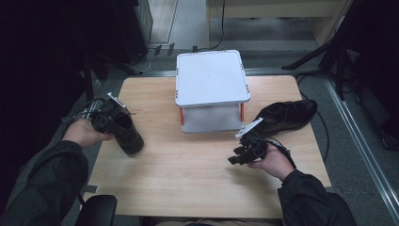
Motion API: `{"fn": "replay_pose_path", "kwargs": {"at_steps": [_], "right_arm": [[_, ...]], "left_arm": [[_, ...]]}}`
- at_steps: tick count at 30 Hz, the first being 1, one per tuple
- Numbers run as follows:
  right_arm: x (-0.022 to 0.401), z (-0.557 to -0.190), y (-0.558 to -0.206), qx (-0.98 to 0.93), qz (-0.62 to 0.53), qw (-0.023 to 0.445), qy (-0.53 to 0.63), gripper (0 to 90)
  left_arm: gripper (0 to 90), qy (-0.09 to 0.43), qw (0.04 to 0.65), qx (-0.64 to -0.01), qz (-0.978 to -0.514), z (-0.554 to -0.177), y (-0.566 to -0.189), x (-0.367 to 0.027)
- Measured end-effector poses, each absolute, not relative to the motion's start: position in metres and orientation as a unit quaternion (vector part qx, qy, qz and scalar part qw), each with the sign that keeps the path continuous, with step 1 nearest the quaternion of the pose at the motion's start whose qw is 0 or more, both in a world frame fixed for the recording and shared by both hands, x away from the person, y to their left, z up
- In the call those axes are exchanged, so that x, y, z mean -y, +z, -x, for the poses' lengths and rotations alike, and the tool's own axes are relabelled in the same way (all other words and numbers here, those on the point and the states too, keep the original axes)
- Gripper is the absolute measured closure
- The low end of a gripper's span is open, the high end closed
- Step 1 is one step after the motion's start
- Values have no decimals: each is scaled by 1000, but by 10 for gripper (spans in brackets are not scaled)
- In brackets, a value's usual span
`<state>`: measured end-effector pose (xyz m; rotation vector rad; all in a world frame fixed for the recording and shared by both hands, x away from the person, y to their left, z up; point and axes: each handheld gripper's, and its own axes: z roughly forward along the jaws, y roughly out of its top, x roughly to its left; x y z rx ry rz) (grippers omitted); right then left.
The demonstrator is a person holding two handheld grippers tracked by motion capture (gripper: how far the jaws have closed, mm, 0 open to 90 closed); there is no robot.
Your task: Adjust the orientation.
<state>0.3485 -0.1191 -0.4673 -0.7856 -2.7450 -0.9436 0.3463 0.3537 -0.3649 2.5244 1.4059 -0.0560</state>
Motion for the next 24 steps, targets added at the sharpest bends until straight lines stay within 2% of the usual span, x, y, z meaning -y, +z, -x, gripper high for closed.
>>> {"fn": "replay_pose_path", "kwargs": {"at_steps": [9,11,13,19,24], "right_arm": [[118,-348,-468,913,256,67,-312,502],[118,-348,-468,913,256,66,-311,502],[118,-348,-467,913,257,65,-311,502],[118,-348,-467,913,256,64,-311,502],[119,-348,-467,913,254,63,-312,503]], "left_arm": [[773,-28,133,-497,-857,-339,-373,-356],[754,-29,129,-507,-852,-340,-371,-355],[684,-29,137,-516,-845,-342,-367,-354],[664,-2,144,-564,-813,-352,-350,-349],[668,-3,133,-613,-779,-364,-356,-342]]}}
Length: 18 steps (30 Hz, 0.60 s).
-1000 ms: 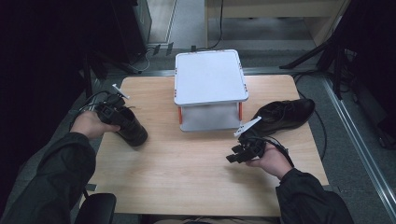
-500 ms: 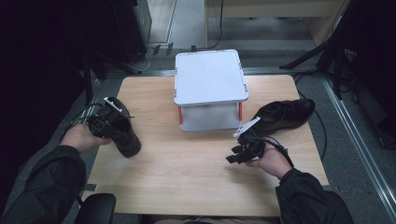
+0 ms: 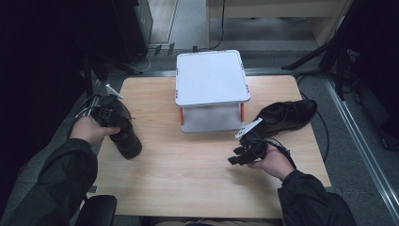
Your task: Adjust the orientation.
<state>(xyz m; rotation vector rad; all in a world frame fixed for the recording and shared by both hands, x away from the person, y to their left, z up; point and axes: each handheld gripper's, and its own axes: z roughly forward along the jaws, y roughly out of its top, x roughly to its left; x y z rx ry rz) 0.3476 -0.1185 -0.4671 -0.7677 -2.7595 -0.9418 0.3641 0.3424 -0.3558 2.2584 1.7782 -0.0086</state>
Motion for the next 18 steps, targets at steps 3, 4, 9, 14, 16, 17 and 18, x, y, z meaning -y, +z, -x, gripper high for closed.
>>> {"fn": "replay_pose_path", "kwargs": {"at_steps": [3,4,9,14,16,17,18], "right_arm": [[119,-348,-467,913,256,63,-311,503],[119,-348,-467,913,256,63,-311,503],[119,-347,-467,913,256,64,-311,504],[119,-348,-467,914,254,63,-310,504],[119,-347,-467,914,254,63,-310,504],[119,-347,-467,914,253,63,-310,504],[118,-347,-467,914,253,63,-309,504]], "left_arm": [[670,2,121,-643,-756,-372,-365,-342],[675,-1,121,-653,-748,-374,-368,-342],[683,0,112,-673,-731,-381,-385,-341],[711,9,104,-678,-728,-386,-391,-337],[730,8,101,-678,-728,-387,-391,-336],[742,10,99,-675,-731,-387,-391,-336],[751,12,99,-672,-734,-386,-391,-336]]}}
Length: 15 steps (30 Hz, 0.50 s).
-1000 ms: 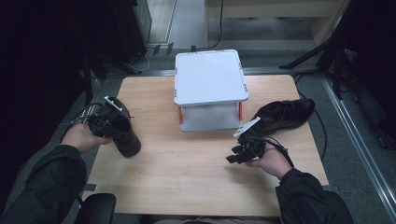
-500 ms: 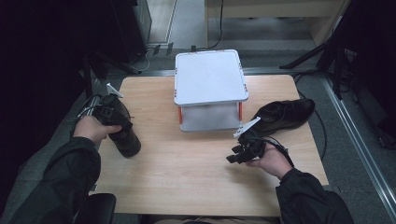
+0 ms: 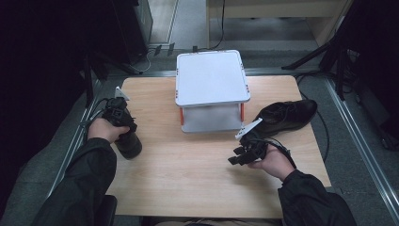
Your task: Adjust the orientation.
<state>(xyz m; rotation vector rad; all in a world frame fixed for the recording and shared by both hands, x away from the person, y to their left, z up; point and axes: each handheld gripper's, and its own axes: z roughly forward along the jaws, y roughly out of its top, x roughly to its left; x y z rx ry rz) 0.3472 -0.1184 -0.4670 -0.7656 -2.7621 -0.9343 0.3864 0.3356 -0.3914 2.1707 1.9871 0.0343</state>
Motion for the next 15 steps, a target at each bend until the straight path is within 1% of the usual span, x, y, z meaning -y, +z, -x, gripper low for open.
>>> {"fn": "replay_pose_path", "kwargs": {"at_steps": [2,6,8,10,15], "right_arm": [[118,-347,-467,915,252,63,-309,505],[118,-347,-467,916,251,63,-308,506],[117,-347,-468,916,251,63,-307,506],[117,-347,-468,916,252,63,-306,506],[116,-347,-468,917,251,64,-304,506]], "left_arm": [[786,21,97,-662,-743,-385,-391,-333],[813,27,96,-649,-755,-383,-391,-331],[829,24,100,-631,-769,-381,-391,-330],[849,35,101,-607,-788,-378,-390,-326],[869,33,111,-596,-795,-375,-388,-326]]}}
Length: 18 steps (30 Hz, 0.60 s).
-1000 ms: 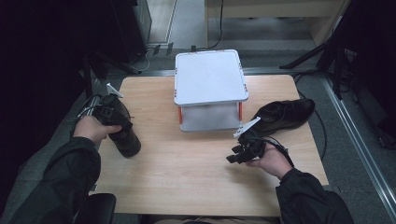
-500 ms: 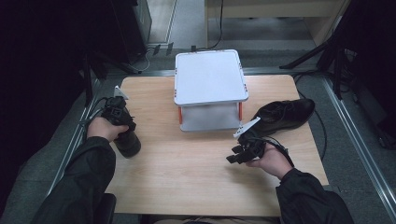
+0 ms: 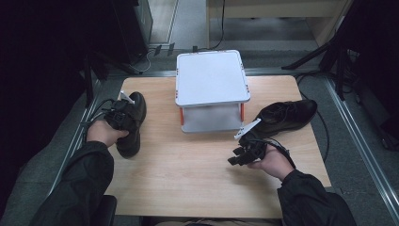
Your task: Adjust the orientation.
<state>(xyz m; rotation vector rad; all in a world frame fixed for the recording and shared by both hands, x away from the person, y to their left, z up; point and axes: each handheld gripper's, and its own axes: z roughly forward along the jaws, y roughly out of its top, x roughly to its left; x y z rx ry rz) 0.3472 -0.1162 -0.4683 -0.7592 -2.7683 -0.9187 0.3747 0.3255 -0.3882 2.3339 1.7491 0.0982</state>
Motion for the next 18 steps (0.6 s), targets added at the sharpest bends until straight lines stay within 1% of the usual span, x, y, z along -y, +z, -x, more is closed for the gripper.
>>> {"fn": "replay_pose_path", "kwargs": {"at_steps": [2,5,9,11,12,13,14,18], "right_arm": [[116,-347,-468,917,251,64,-304,506],[117,-347,-468,917,251,63,-304,506],[116,-348,-469,917,252,64,-303,506],[116,-347,-468,917,251,64,-304,506],[116,-347,-468,917,251,64,-304,506],[116,-347,-468,917,251,64,-304,506],[117,-347,-468,917,250,64,-304,506],[117,-348,-469,917,250,64,-304,506]], "left_arm": [[870,37,111,-591,-798,-373,-388,-326],[870,27,113,-596,-794,-372,-387,-328],[854,11,112,-617,-779,-372,-389,-331],[780,11,111,-620,-776,-373,-388,-330],[740,11,121,-626,-770,-373,-385,-331],[740,12,128,-628,-768,-373,-381,-332],[711,16,127,-629,-767,-372,-376,-333],[678,28,131,-636,-760,-368,-356,-342]]}}
